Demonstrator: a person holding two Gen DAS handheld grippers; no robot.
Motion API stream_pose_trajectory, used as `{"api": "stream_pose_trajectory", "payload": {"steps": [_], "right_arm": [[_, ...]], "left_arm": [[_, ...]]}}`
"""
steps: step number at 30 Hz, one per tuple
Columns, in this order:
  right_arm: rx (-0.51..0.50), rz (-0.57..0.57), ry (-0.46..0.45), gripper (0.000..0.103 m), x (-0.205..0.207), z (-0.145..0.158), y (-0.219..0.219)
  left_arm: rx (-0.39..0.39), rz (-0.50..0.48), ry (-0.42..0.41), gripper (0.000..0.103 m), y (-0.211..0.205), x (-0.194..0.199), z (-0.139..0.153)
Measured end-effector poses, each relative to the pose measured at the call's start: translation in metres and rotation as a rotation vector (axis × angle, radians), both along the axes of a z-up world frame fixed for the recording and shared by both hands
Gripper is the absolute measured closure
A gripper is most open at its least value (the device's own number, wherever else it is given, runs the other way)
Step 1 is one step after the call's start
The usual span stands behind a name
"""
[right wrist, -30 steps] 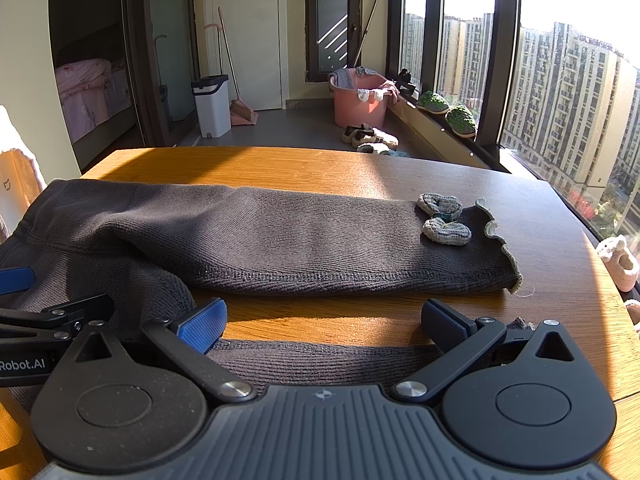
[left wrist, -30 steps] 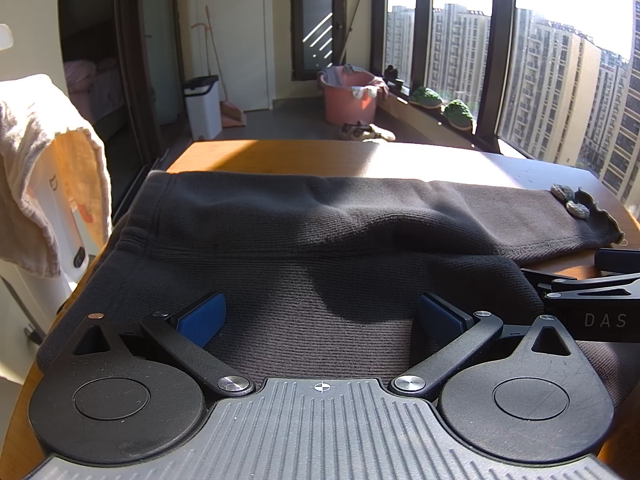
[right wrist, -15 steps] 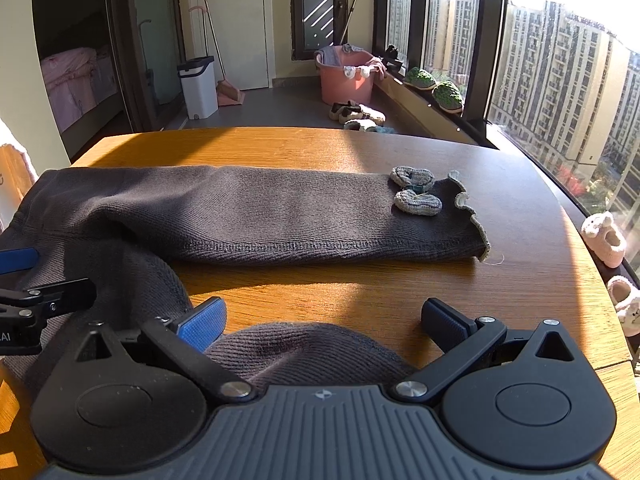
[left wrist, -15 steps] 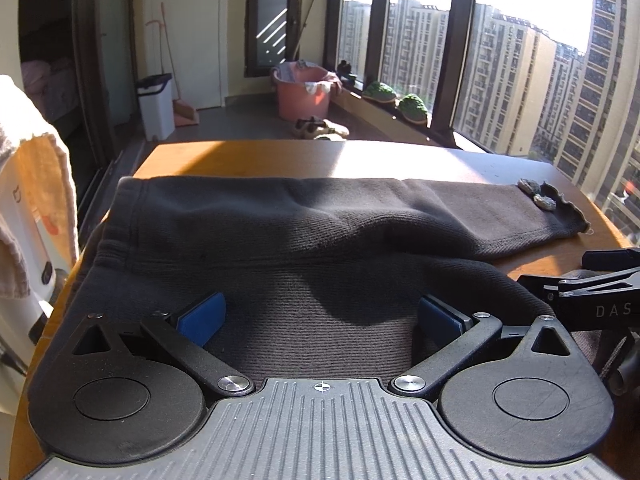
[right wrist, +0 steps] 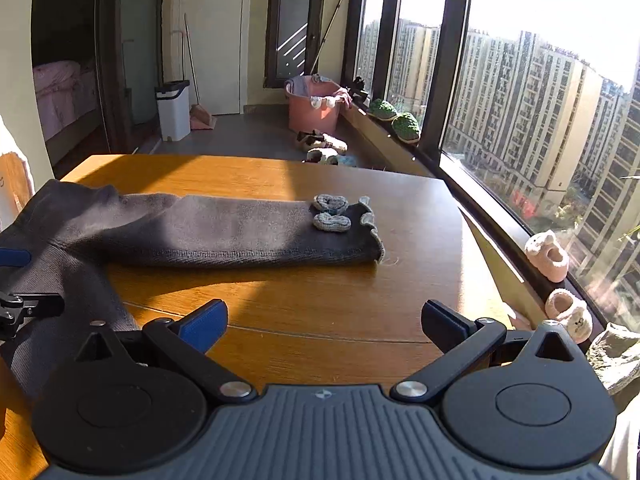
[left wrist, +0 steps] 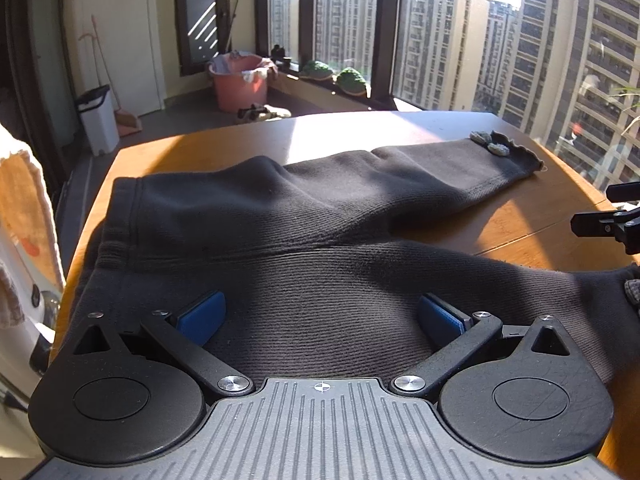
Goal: Fold clothes
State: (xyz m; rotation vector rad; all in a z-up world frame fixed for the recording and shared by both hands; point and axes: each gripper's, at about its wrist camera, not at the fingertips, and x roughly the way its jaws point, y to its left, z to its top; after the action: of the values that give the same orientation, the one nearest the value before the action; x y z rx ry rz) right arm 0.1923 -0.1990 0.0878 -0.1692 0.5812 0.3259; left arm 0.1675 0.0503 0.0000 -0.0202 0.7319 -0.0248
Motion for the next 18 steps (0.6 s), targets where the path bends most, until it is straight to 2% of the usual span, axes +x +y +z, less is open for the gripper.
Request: {"api": "stream_pose_trajectory", "payload": {"steps": [1, 3, 4, 5, 7, 8, 9, 11, 14, 15, 18], "right_arm": [[0.055, 0.021, -0.021, 0.000, -0.007, 0.009, -0.003], [0.185, 0.118, 0.037, 0.014, -0.019, 0.015, -0.004], [0.235, 0.180, 0.127, 0.039, -0.022, 0.009, 0.001], [0.262, 0.233, 0.219, 0.056, -0.024, -0.003, 0.007], [0.248, 0.289, 0.331, 0.058, -0.032, -0.032, 0.024], [0.214, 0.302, 0.249, 0.060, -0.041, -0.038, 0.029], [0.143, 0.314, 0.207, 0.061, -0.044, -0.040, 0.035], [0.069, 0.277, 0.156, 0.064, -0.036, -0.040, 0.044], [0.107, 0.271, 0.197, 0.064, -0.013, -0.030, 0.044], [0.116, 0.266, 0.179, 0.064, -0.007, -0.022, 0.041], [0.124, 0.180, 0.107, 0.063, 0.023, 0.003, 0.037]], "left_arm": [[-0.026, 0.004, -0.010, 0.000, 0.003, -0.001, 0.000], [-0.061, 0.015, -0.023, 0.000, 0.010, 0.000, 0.001], [-0.063, 0.017, -0.025, 0.000, 0.010, 0.000, 0.001], [-0.059, 0.019, -0.026, 0.000, 0.010, 0.000, 0.000], [-0.051, 0.032, -0.027, 0.000, 0.010, 0.001, 0.001], [-0.053, 0.042, -0.029, 0.000, 0.011, 0.000, 0.001], [-0.056, 0.053, -0.030, 0.000, 0.011, -0.001, 0.001], [-0.053, 0.075, -0.030, 0.000, 0.014, -0.003, 0.001], [-0.043, 0.091, -0.034, 0.000, 0.016, -0.011, 0.005], [-0.039, 0.096, -0.039, 0.000, 0.017, -0.016, 0.007], [-0.122, 0.079, -0.120, 0.000, 0.033, -0.034, 0.028]]}}
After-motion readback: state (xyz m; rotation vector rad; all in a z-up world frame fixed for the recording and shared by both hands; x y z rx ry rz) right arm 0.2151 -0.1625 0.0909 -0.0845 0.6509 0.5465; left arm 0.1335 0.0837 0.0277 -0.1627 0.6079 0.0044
